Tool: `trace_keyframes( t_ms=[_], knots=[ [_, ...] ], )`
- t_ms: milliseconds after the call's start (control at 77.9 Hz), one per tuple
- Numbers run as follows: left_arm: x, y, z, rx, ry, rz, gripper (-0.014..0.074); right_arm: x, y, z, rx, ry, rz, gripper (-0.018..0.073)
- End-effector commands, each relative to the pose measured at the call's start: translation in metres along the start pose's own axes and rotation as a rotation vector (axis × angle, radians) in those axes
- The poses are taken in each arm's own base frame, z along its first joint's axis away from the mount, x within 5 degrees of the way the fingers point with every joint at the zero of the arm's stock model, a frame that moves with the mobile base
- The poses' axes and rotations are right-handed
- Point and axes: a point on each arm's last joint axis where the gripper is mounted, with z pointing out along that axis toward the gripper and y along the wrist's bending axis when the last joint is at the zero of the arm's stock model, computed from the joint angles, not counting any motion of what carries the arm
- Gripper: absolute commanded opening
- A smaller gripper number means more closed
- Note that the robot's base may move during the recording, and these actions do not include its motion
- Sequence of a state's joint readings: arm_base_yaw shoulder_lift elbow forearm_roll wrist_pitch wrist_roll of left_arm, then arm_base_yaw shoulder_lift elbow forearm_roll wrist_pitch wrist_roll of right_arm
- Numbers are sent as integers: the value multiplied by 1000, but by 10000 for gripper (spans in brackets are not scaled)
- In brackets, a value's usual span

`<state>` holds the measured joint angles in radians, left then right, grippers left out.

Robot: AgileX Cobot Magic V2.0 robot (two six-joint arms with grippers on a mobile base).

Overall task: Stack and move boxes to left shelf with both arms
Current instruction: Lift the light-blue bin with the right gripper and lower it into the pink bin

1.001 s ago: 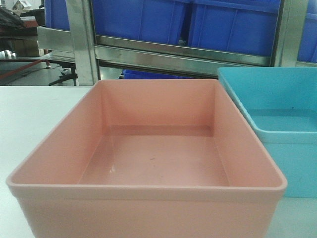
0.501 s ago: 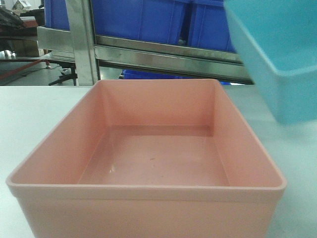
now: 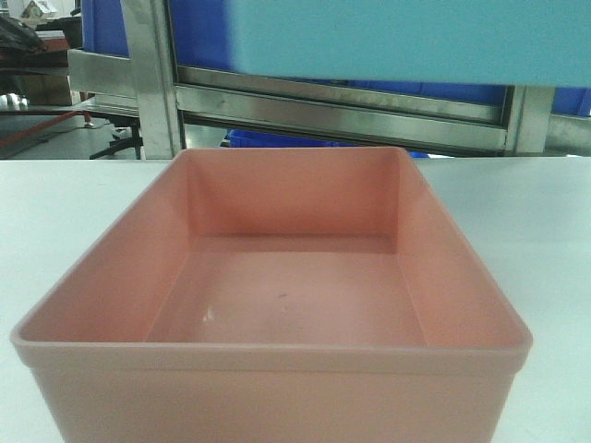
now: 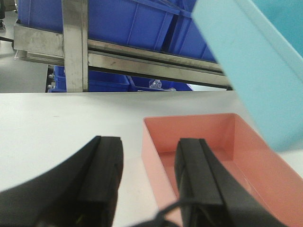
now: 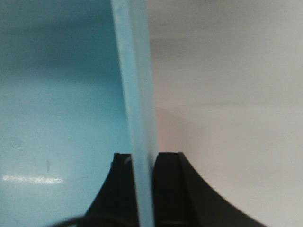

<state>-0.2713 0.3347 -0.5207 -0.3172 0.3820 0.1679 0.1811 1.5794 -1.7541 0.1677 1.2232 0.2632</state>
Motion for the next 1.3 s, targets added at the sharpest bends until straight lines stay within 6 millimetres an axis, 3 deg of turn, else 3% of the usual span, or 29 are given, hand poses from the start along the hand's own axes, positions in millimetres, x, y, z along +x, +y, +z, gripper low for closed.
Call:
trace_keyframes(
  t_ms=[0, 205, 411, 898, 1283],
  knots=[
    [-16, 0, -2, -6, -96, -11, 196, 10, 29, -14, -115, -57, 41, 55],
    [-15, -1, -2, -6, -95, -11, 196, 52, 62, 32, -115, 51, 62, 55],
    [-15, -1, -2, -6, -94, -11, 196, 78, 77, 49, -82, 84, 39, 55],
    [-15, -1, -2, -6, -94, -11, 196, 93, 67, 71, -41, 121, 53, 55],
    [-15, -1, -2, -6, -94, -11, 196, 93, 66, 68, -41, 113, 51, 55]
  ],
)
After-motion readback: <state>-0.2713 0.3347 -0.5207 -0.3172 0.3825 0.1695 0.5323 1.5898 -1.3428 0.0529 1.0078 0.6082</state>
